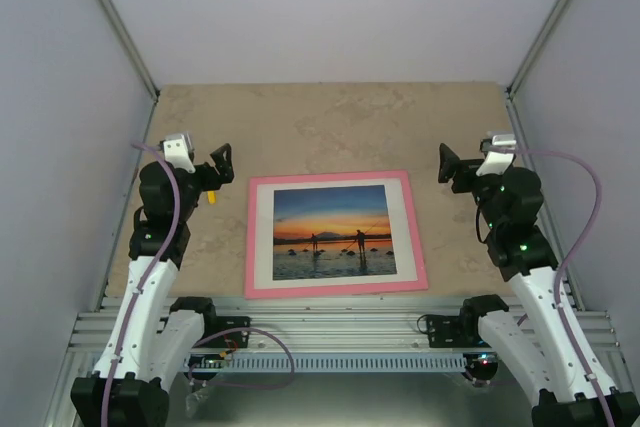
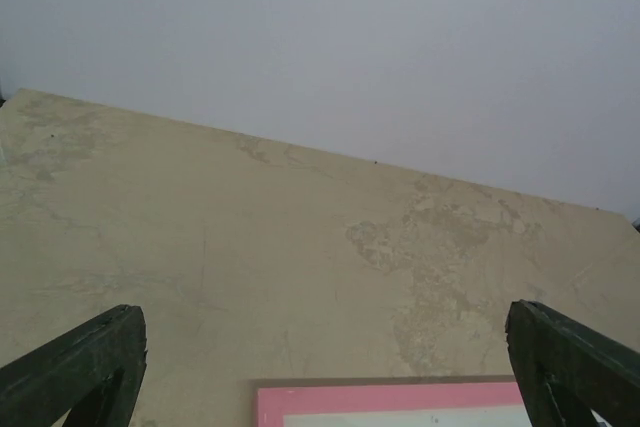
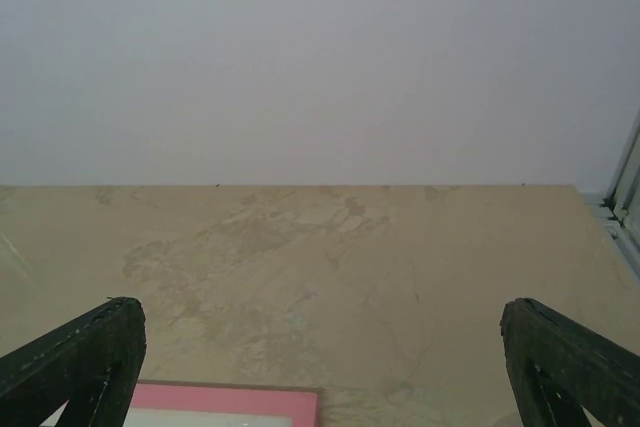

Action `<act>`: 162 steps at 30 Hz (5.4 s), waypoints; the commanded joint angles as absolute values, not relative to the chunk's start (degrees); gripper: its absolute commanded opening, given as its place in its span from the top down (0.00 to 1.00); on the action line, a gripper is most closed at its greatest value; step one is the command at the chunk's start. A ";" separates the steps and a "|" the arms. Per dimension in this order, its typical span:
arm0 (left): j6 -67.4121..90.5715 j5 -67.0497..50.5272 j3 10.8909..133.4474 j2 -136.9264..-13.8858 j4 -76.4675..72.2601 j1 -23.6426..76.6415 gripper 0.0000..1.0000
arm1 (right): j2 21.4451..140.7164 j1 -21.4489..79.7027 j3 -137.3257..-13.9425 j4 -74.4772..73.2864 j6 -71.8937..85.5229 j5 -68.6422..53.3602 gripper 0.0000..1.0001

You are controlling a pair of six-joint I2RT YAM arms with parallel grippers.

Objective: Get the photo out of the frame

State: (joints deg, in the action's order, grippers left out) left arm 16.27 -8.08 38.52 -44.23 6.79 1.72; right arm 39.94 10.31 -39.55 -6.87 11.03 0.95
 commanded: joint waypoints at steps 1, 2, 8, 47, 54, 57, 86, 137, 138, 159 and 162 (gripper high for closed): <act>15.25 -9.29 38.10 -43.62 4.22 1.31 0.00 | 40.18 9.95 -40.33 -8.03 12.01 0.13 0.02; 15.23 -9.33 38.08 -43.54 4.27 1.28 0.00 | 40.51 9.94 -40.46 -8.58 12.13 0.18 0.02; 15.07 -9.13 38.05 -43.42 4.46 1.27 0.00 | 44.41 9.93 -42.84 -13.96 12.73 -3.25 0.02; 33.06 -9.34 42.86 -75.59 29.62 8.84 0.00 | 86.97 13.28 -47.91 -30.91 16.42 -14.00 0.28; 32.38 -8.77 43.35 -79.83 28.60 10.72 0.00 | 91.29 14.15 -48.47 -29.19 17.32 -13.08 0.55; 31.20 -8.42 44.63 -81.53 29.14 10.73 0.00 | 92.36 14.15 -48.65 -28.56 17.82 -12.80 0.68; 24.59 -12.10 56.11 -97.25 27.68 10.70 0.08 | 109.37 7.80 -69.46 -24.60 14.78 -7.12 0.91; 19.85 -3.74 64.53 -103.20 34.54 16.17 0.83 | 82.25 40.85 -50.22 -18.89 0.66 2.26 0.18; 19.93 -3.74 64.51 -102.86 34.50 16.22 0.85 | 82.25 42.02 -50.08 -18.83 0.39 2.49 0.16; 20.66 -4.14 69.26 -94.01 39.79 16.44 1.00 | 89.13 71.12 -46.01 -9.00 -14.08 35.87 0.11; 20.87 -4.24 70.34 -93.42 40.34 16.44 1.00 | 92.24 72.55 -44.88 -5.27 -15.97 40.89 0.12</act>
State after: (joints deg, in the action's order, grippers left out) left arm 20.34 -1.87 66.72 -96.97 41.12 16.21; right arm 89.01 70.85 -46.50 -12.08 -12.16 29.74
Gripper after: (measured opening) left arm 0.219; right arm 0.886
